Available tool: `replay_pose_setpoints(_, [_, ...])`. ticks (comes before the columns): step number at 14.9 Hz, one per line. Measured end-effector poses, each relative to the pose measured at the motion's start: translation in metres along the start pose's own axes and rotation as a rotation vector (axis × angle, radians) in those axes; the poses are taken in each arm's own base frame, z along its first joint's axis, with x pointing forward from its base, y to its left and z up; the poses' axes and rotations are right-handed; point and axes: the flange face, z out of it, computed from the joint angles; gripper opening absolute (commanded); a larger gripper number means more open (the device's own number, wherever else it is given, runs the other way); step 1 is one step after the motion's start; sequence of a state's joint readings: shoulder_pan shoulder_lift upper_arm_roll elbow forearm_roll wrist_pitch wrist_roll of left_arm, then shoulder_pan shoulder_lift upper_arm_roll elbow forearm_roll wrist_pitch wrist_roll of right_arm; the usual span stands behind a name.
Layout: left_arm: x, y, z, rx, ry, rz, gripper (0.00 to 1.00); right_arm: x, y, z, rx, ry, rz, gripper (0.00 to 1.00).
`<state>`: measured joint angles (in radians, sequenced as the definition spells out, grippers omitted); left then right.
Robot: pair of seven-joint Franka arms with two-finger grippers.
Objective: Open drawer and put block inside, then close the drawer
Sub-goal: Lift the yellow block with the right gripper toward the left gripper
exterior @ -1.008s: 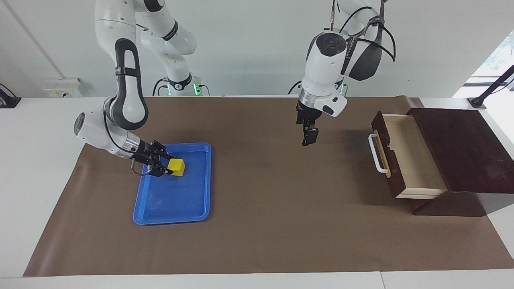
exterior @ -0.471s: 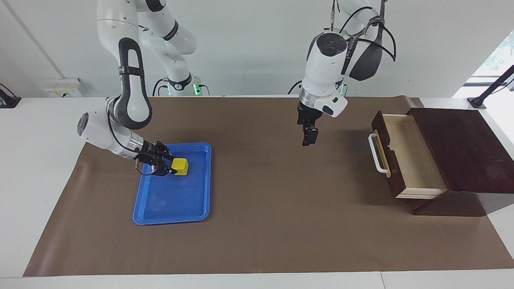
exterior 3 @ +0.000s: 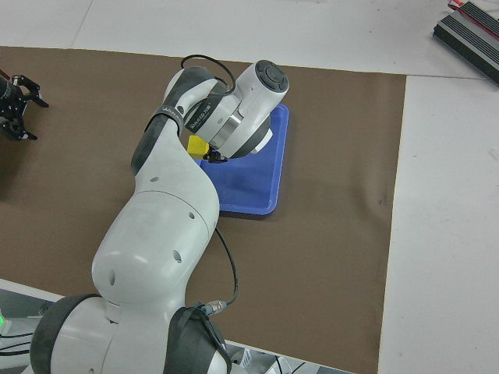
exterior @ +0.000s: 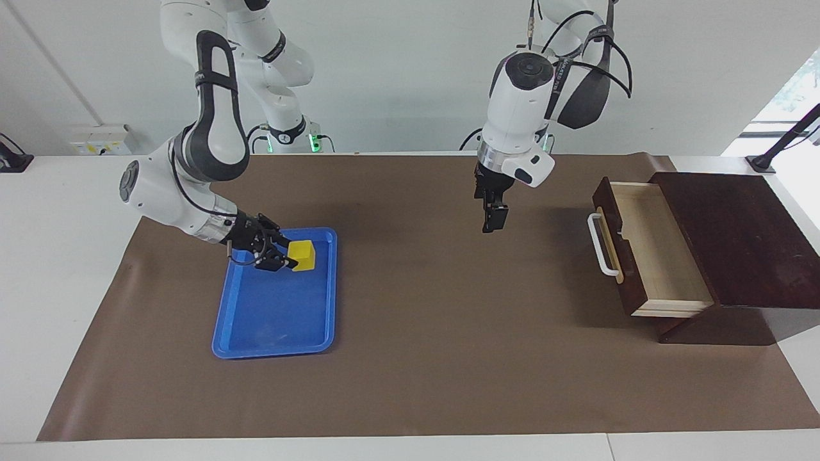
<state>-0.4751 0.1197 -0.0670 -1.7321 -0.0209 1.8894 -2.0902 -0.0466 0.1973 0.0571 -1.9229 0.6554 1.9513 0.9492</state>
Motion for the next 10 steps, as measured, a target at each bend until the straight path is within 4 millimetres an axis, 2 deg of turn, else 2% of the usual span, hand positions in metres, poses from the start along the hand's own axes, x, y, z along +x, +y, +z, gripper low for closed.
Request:
replay_pose_setpoints(3, [0.0, 0.0, 0.0, 0.0, 0.0, 0.0, 1.0, -0.061, -0.021, 0.003, -0.007, 0.0, 0.0, 0.0])
replay_pose_setpoints(6, [0.0, 0.0, 0.0, -0.001, 0.0, 0.0, 1.0, -0.117, -0.033, 0.026, -0.036, -0.004, 0.017, 0.0])
replay_pose_setpoints(8, [0.0, 0.0, 0.0, -0.001, 0.0, 0.0, 1.0, -0.147, -0.037, 0.042, -0.053, -0.004, 0.039, 0.0])
replay_pose_setpoints(10, [-0.001, 0.0, 0.0, 0.0, -0.001, 0.002, 1.0, -0.167, -0.037, 0.055, -0.064, -0.001, 0.071, 0.0])
